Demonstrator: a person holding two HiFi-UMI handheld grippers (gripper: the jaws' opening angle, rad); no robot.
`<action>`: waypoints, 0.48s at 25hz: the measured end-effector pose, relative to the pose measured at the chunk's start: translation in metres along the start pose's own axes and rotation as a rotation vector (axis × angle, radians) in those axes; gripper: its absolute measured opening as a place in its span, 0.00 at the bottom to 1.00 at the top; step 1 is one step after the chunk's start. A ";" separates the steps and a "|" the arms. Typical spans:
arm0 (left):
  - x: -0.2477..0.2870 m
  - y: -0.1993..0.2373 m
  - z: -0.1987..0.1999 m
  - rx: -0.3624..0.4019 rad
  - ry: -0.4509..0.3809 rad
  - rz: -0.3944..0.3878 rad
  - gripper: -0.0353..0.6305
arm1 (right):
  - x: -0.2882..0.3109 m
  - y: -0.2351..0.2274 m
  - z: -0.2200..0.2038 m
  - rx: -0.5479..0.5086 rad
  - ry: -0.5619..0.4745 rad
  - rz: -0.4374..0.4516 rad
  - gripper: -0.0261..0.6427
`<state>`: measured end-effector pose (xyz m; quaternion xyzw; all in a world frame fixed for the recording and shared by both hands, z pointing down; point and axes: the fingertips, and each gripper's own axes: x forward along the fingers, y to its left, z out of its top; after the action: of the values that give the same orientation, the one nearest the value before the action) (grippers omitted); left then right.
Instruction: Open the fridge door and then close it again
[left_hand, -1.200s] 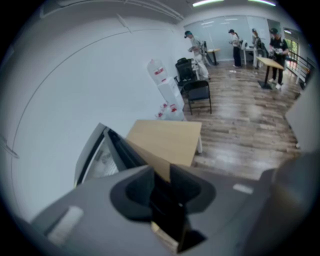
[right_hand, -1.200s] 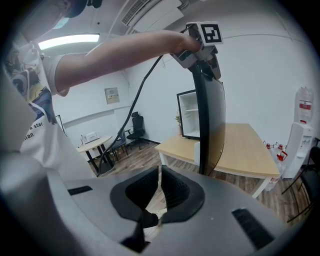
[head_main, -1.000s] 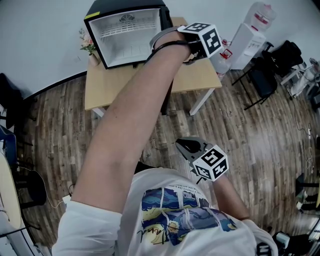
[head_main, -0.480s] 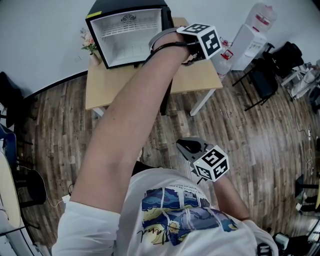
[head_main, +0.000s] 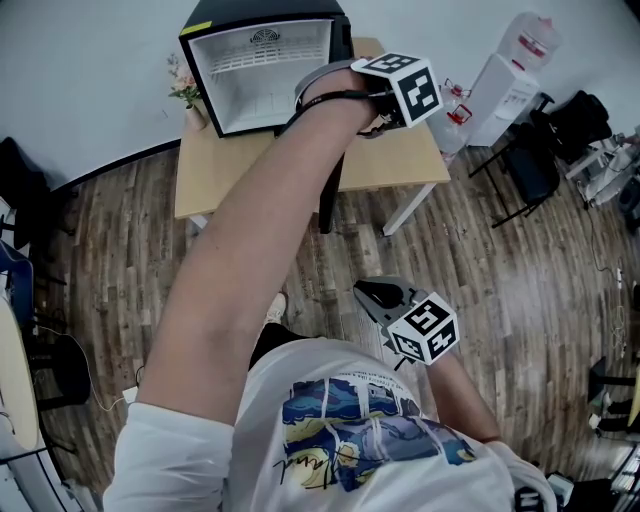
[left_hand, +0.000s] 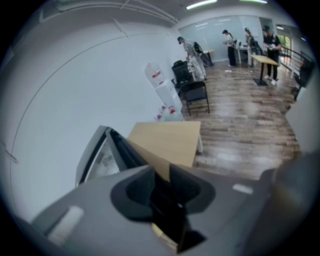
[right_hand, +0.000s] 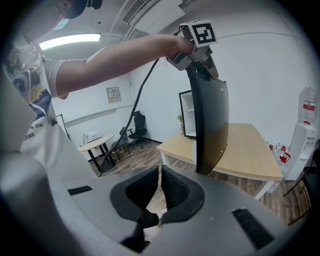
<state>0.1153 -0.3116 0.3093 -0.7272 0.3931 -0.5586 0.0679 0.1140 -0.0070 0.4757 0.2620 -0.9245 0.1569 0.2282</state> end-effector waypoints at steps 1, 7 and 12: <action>0.000 0.001 -0.002 0.005 -0.004 -0.002 0.21 | 0.002 0.000 0.001 -0.001 0.000 0.003 0.08; -0.002 0.008 -0.017 0.038 -0.023 -0.005 0.21 | 0.012 0.000 0.002 -0.003 0.010 0.021 0.08; -0.005 0.012 -0.033 0.062 -0.027 -0.018 0.20 | 0.018 -0.004 0.006 -0.008 0.011 0.031 0.08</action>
<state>0.0798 -0.3055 0.3112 -0.7357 0.3682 -0.5612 0.0907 0.1002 -0.0201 0.4804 0.2460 -0.9278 0.1584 0.2316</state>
